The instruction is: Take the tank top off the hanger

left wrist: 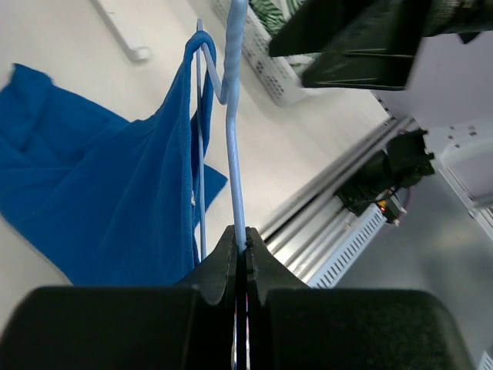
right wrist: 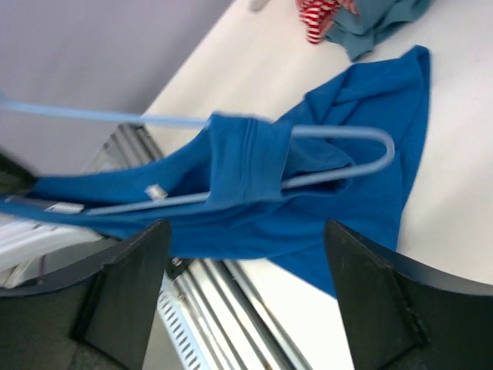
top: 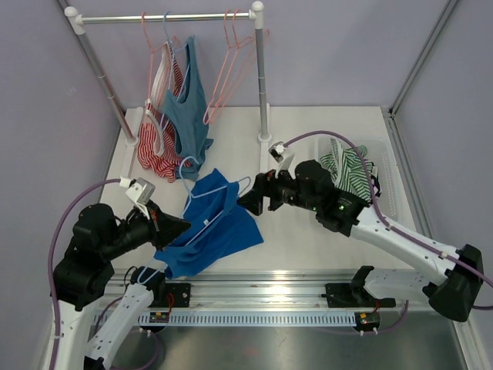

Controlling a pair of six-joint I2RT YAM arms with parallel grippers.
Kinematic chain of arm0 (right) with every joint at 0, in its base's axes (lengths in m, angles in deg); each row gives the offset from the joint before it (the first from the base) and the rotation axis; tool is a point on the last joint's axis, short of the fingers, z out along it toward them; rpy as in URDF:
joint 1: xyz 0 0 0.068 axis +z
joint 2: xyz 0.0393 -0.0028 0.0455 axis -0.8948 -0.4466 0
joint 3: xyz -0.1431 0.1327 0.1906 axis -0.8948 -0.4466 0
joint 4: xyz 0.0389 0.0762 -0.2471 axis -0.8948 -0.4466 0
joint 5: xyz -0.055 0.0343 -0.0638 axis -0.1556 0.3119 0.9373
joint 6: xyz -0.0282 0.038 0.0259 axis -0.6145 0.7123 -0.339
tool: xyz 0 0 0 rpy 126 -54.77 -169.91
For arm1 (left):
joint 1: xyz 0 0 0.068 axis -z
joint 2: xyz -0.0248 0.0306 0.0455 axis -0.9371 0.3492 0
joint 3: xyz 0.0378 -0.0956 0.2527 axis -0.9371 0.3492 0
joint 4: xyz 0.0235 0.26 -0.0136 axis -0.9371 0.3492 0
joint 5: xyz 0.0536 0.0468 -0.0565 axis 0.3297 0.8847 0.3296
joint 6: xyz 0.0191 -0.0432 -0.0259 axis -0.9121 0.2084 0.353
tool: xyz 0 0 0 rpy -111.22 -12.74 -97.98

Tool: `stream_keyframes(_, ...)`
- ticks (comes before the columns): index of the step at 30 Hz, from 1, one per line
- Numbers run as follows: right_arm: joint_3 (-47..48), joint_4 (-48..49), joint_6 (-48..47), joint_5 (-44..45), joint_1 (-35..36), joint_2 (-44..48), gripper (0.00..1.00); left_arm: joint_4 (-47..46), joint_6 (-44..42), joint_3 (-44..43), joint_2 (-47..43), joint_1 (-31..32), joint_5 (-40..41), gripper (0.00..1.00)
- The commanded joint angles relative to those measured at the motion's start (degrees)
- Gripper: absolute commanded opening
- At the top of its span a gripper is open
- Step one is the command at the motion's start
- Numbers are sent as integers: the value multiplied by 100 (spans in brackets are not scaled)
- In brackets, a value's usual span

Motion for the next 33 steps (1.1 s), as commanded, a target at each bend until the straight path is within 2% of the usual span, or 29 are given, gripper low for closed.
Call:
stream_keyframes(1, 195, 526, -38, 1486, 374, -489, 85, -824, 207, 208, -16, 17, -1017, 0)
stream_keyframes(4, 301, 544, -100, 1996, 515, -849, 81, -1044, 243, 358, 27, 17, -1219, 0)
stream_keyframes(7, 336, 562, -100, 2104, 515, -1034, 68, -1124, 225, 376, 71, 17, -1255, 0)
stream_keyframes(8, 328, 579, -100, 2112, 515, -1052, 59, -1133, 217, 376, 106, 17, -1264, 0)
stream_keyframes(10, 301, 676, -126, 2069, 515, -1096, 52, -1159, 173, 394, 150, 17, -1299, 0)
stream_keyframes(11, 301, 702, -144, 2051, 506, -1105, 43, -1159, 155, 420, 177, 17, -1255, 0)
stream_keyframes(14, 275, 929, -231, 1884, 515, -1114, 27, -1220, 137, 508, 203, 17, -1229, 0)
stream_keyframes(15, 284, 939, -249, 1858, 515, -1131, 6, -1282, 172, 534, 203, 17, -1220, 0)
stream_keyframes(16, 301, 913, -267, 1901, 515, -1140, 0, -1291, 181, 534, 221, 26, -1185, 0)
stream_keyframes(20, 328, 371, -311, 2611, 506, -1088, 0, -1116, 59, 464, 291, 17, -781, 0)
stream_keyframes(21, 380, 203, -285, 3196, 506, -1035, 0, -985, -37, 421, 317, 17, -719, 0)
stream_keyframes(24, 643, -649, -293, 4008, 209, -1087, 0, -799, -178, 376, 370, 17, -596, 0)
stream_keyframes(26, 705, -1010, -249, 4090, -81, -1105, 0, -781, -197, 385, 362, 17, -692, 0)
stream_keyframes(30, 557, -1012, -249, 3932, -837, -1052, 0, -939, -127, 359, 318, 17, -982, 0)
stream_keyframes(33, 512, -1055, -328, 3731, -962, -1044, 0, -1149, -39, 280, 344, 17, -1289, 0)
